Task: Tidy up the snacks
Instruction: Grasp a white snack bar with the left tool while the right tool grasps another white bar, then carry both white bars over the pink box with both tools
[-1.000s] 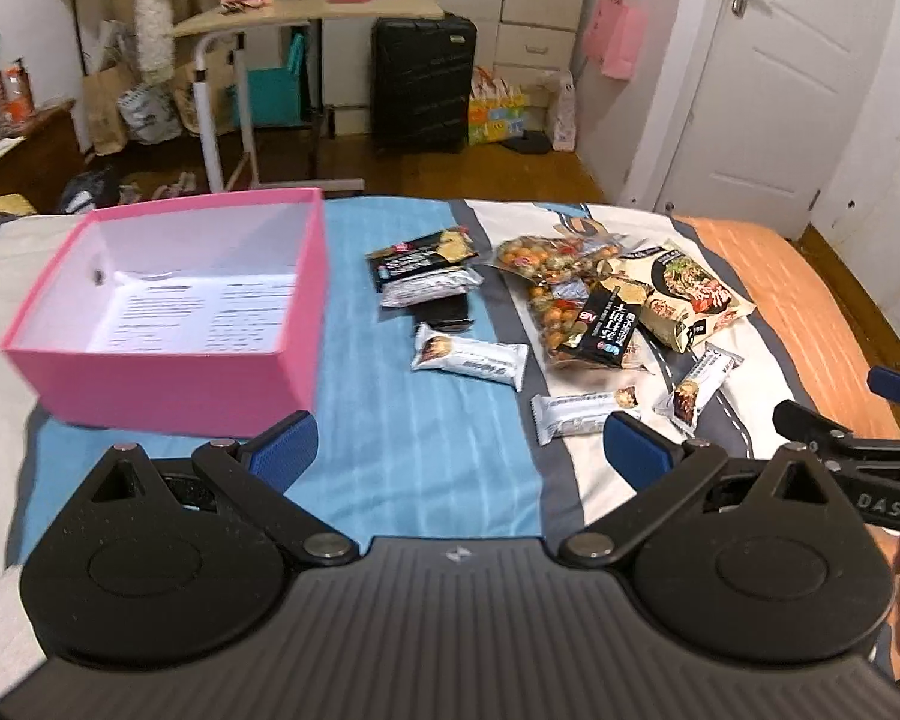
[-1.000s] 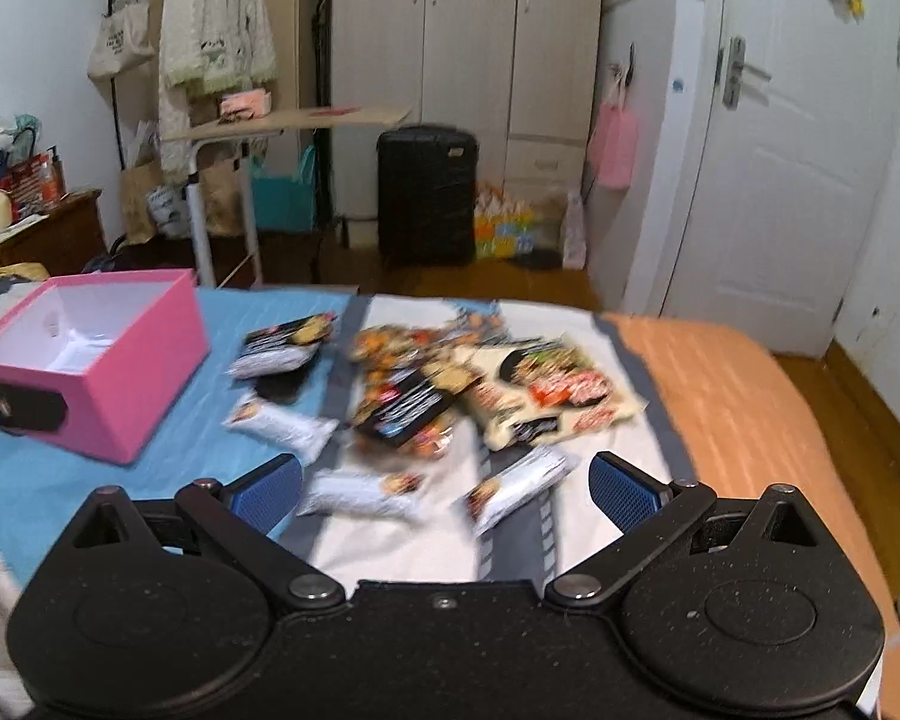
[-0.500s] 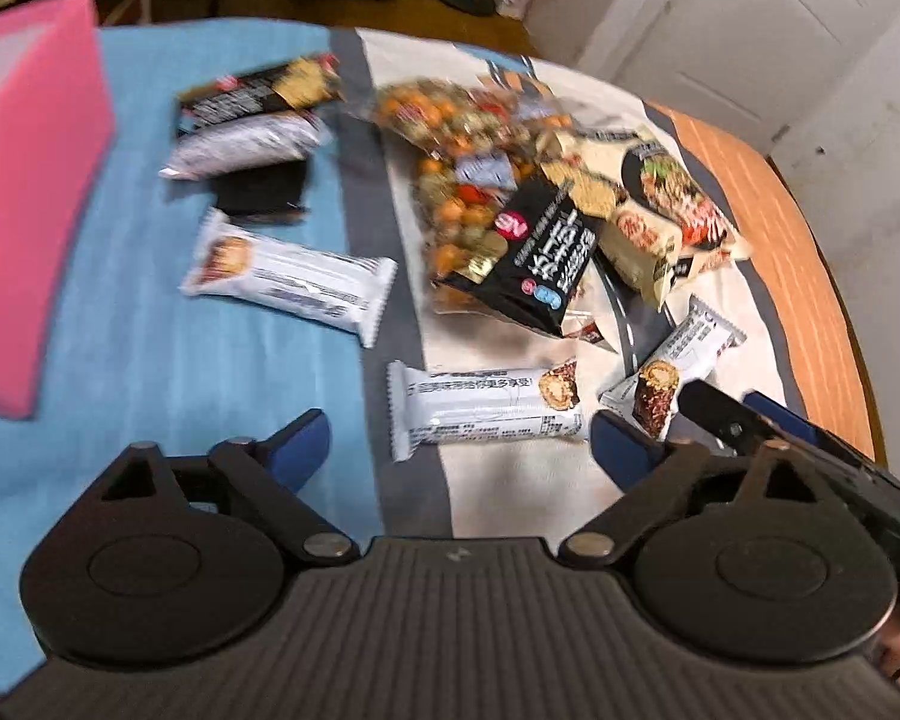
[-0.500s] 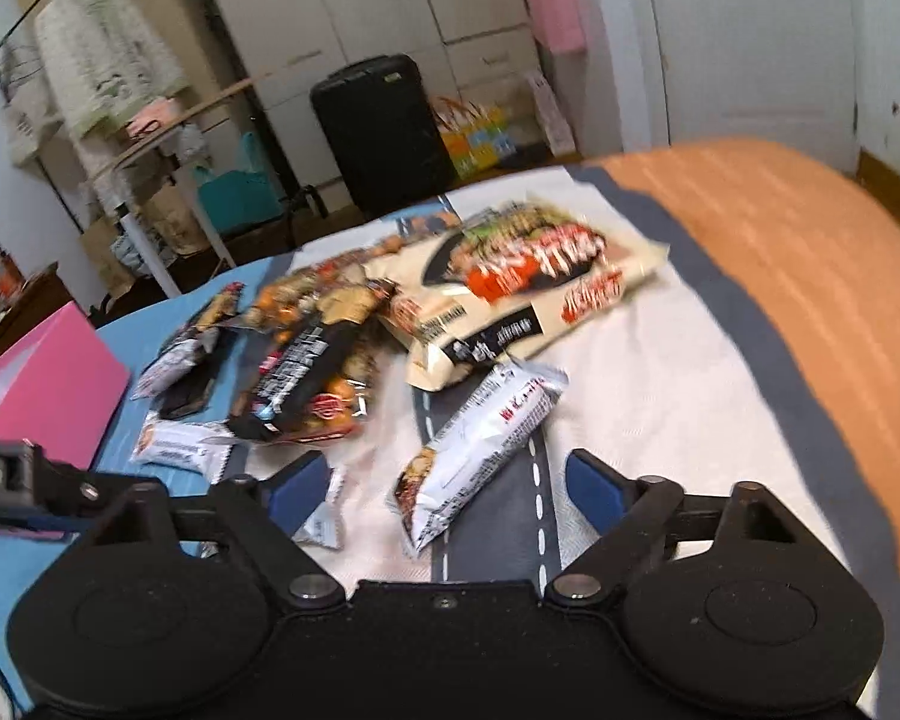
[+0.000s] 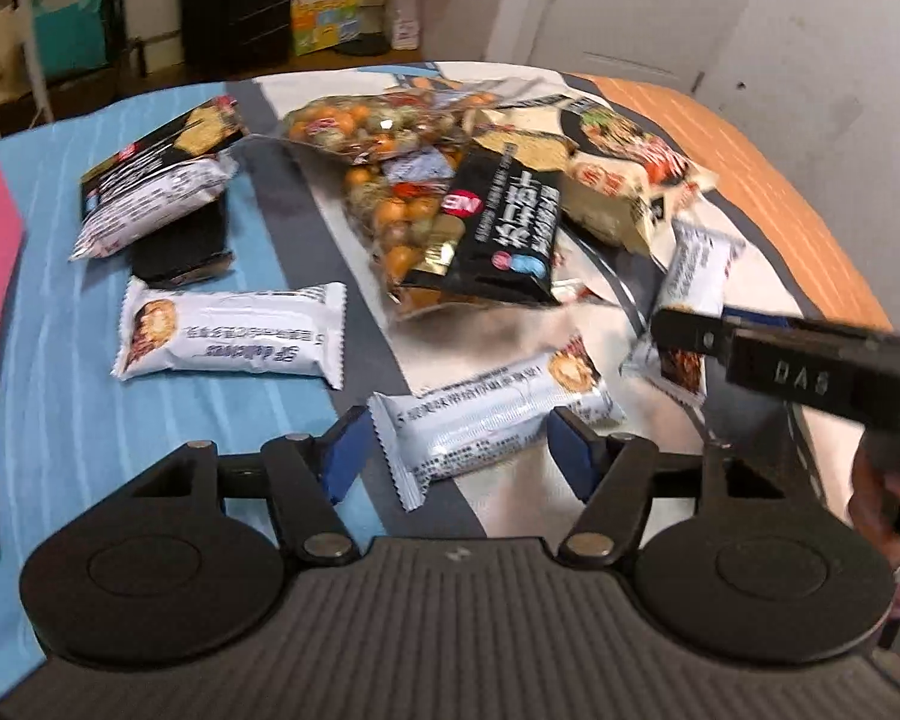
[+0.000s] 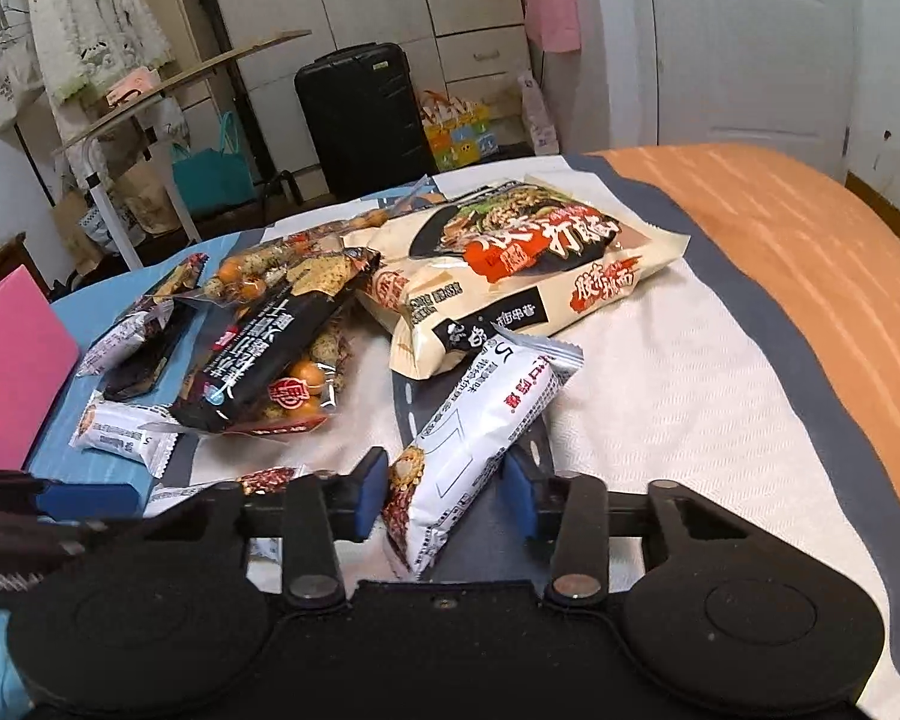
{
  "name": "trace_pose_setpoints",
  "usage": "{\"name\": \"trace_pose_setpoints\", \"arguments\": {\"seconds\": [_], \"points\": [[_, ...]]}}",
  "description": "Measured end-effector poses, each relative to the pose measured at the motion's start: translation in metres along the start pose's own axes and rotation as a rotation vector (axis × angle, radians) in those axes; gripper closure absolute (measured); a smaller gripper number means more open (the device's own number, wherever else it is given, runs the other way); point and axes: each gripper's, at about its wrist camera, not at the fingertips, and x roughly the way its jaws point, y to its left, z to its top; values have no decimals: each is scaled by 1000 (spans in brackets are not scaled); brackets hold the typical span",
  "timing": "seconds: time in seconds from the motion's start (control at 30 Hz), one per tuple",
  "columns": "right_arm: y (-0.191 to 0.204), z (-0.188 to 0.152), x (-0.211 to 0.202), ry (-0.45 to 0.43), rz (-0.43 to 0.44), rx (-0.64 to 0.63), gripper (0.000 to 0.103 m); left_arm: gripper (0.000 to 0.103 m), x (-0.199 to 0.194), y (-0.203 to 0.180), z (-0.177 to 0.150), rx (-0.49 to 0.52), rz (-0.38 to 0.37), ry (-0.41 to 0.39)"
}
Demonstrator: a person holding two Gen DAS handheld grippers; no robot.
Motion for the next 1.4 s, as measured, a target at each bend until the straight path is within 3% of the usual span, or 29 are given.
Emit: {"name": "trace_pose_setpoints", "arguments": {"seconds": [0.27, 0.47, 0.7, 0.8, 0.97, 1.0, 1.03, 1.17, 1.23, 1.4], "points": [[-9, 3, -16, 59, 76, -6, 68, 39, -8, -16, 17, 212, -56, -30], [-13, 3, -24, 121, 147, -3, 68, 39, 4, -23, 32, 303, -142, 40], [-21, 4, -25, 172, 169, -21, 68, 39, 28, -23, 36, 328, -194, 119], [-23, 3, -24, 192, 177, -45, 68, 39, 34, -27, 33, 349, -166, 158], [-25, 3, -19, 209, 201, -56, 68, 51, 25, -38, 29, 353, -130, 184], [-26, 3, -19, 202, 203, -61, 68, 53, 24, -38, 31, 338, -132, 199], [-25, 3, -17, 192, 201, -70, 68, 61, 23, -37, 32, 317, -132, 214], [-14, -3, -14, 151, 164, -160, 68, 62, 30, -26, 43, 130, -110, 298], [-10, -5, -14, 131, 148, -184, 68, 62, 29, -25, 44, 108, -90, 288], [-6, -10, -15, 104, 122, -201, 66, 61, 27, -31, 32, 227, -27, 254]]}}
